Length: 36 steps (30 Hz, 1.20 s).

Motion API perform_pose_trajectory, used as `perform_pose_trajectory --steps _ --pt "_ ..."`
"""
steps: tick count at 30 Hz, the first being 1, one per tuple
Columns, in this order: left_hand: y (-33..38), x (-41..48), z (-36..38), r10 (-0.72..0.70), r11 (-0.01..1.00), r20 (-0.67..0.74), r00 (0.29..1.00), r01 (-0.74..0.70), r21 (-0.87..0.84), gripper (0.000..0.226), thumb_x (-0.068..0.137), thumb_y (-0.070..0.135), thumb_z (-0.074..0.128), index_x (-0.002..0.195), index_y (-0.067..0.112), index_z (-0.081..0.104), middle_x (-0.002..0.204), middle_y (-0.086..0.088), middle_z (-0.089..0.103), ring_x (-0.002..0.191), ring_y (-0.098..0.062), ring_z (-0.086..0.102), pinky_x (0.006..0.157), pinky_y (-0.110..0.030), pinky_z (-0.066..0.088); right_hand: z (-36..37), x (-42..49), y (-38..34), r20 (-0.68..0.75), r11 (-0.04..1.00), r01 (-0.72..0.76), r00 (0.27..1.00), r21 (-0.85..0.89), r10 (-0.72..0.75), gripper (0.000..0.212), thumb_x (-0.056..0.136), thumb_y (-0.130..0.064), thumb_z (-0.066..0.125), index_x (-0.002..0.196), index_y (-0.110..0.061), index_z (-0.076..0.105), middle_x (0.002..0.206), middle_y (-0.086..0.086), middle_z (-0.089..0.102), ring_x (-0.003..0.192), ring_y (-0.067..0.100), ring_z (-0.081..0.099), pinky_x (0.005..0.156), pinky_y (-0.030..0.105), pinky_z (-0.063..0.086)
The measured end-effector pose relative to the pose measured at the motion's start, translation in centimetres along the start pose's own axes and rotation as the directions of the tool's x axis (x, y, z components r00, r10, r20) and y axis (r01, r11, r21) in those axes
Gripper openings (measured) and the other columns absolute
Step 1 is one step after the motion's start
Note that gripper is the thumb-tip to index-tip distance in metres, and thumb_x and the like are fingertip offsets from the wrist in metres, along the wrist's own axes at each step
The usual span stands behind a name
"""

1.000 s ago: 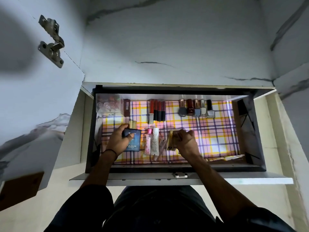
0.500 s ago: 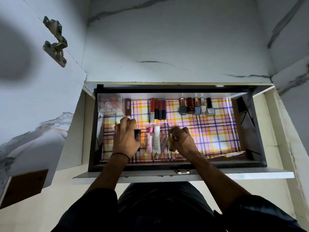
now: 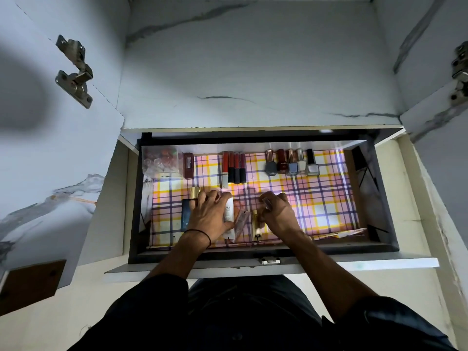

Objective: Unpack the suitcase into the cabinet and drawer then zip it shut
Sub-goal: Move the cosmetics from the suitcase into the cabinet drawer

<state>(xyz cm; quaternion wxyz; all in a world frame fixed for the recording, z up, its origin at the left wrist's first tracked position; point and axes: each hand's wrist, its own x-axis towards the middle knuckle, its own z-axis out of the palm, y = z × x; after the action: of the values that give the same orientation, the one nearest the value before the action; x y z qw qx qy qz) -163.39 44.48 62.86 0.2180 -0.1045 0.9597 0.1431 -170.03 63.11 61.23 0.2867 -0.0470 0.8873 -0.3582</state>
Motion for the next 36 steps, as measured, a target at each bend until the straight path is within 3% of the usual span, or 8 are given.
perform_pose_trajectory --steps 4,11,17,23,25,27,30,36 --pt "-0.8 -0.5 0.5 -0.025 0.999 0.051 0.998 0.026 -0.028 0.076 0.078 0.052 0.071 0.141 0.039 0.031 0.147 0.002 0.035 0.129 -0.027 0.03 0.098 -0.044 0.031 -0.3 0.2 -0.3 -0.078 0.993 -0.039 0.996 0.116 0.048 0.024 0.096 -0.002 0.055 0.119 -0.01 0.057 0.116 0.005 0.038 0.08 0.008 0.051 0.053 0.005 0.043" --pt "-0.3 0.0 -0.2 -0.042 0.984 -0.091 0.995 0.025 -0.178 0.043 0.091 0.042 0.059 0.131 0.029 0.049 0.127 0.001 0.049 0.122 -0.025 0.04 0.1 -0.042 0.039 -1.2 0.6 0.0 -0.143 0.961 -0.006 0.989 0.276 0.047 0.028 0.09 0.009 0.054 0.108 -0.013 0.058 0.101 0.008 0.059 0.069 0.007 0.063 0.049 0.011 0.045" --pt "1.2 1.0 -1.2 0.012 0.907 -0.151 0.988 -0.075 -0.415 0.031 0.094 0.023 0.061 0.124 0.019 0.058 0.114 0.0 0.061 0.104 -0.017 0.058 0.095 -0.036 0.05 -2.8 1.1 0.3 0.028 0.69 -0.188 0.971 0.699 0.236 0.022 0.089 0.001 0.067 0.108 -0.009 0.065 0.09 0.01 0.066 0.077 0.022 0.063 0.066 0.038 0.053" --pt "3.7 2.2 -1.8 0.1 0.866 -0.041 0.994 -0.108 -0.488 0.03 0.095 0.019 0.06 0.124 0.02 0.058 0.112 0.005 0.059 0.094 -0.009 0.059 0.084 -0.024 0.05 -5.5 1.1 0.8 0.128 0.514 -0.222 0.969 0.829 0.211 0.012 0.093 0.002 0.061 0.104 0.002 0.065 0.081 0.022 0.058 0.06 0.029 0.055 0.051 0.031 0.048" --pt "4.3 2.8 -1.8 0.128 0.868 -0.001 0.992 -0.112 -0.484 0.03 0.095 0.02 0.06 0.124 0.021 0.058 0.116 0.003 0.06 0.096 -0.01 0.059 0.086 -0.027 0.052 -6.5 1.3 0.8 0.127 0.444 -0.227 0.961 0.867 0.244 0.013 0.093 0.003 0.06 0.106 0.0 0.063 0.088 0.025 0.061 0.072 0.033 0.061 0.046 0.027 0.049" --pt "4.9 3.3 -1.7 0.123 0.848 0.006 0.992 -0.102 -0.52 0.027 0.094 0.022 0.061 0.121 0.021 0.059 0.117 0.003 0.061 0.096 -0.011 0.059 0.087 -0.027 0.051 -7.1 1.6 1.0 0.184 0.308 -0.258 0.951 0.916 0.25 0.019 0.094 0.003 0.06 0.112 0.001 0.06 0.105 0.028 0.064 0.092 0.038 0.066 0.065 0.033 0.061" --pt "5.8 3.7 -2.1 0.05 0.726 0.009 0.999 -0.031 -0.687 0.025 0.094 0.03 0.062 0.116 0.018 0.063 0.113 0.004 0.064 0.099 -0.012 0.061 0.085 -0.024 0.048 -7.2 2.1 0.9 0.281 0.133 -0.308 0.941 0.942 0.189 0.015 0.095 0.003 0.057 0.11 0.002 0.058 0.111 0.029 0.066 0.101 0.04 0.069 0.087 0.038 0.059" --pt "5.6 3.0 -3.3 -0.06 0.408 0.108 0.992 0.124 -0.905 0.025 0.091 0.033 0.066 0.111 0.019 0.067 0.095 0.003 0.071 0.077 -0.005 0.068 0.067 -0.024 0.052 -5.1 3.1 -1.0 0.317 0.213 -0.343 0.937 0.915 0.148 0.014 0.097 0.001 0.056 0.11 -0.001 0.06 0.098 0.017 0.072 0.087 0.027 0.074 0.08 0.038 0.062"
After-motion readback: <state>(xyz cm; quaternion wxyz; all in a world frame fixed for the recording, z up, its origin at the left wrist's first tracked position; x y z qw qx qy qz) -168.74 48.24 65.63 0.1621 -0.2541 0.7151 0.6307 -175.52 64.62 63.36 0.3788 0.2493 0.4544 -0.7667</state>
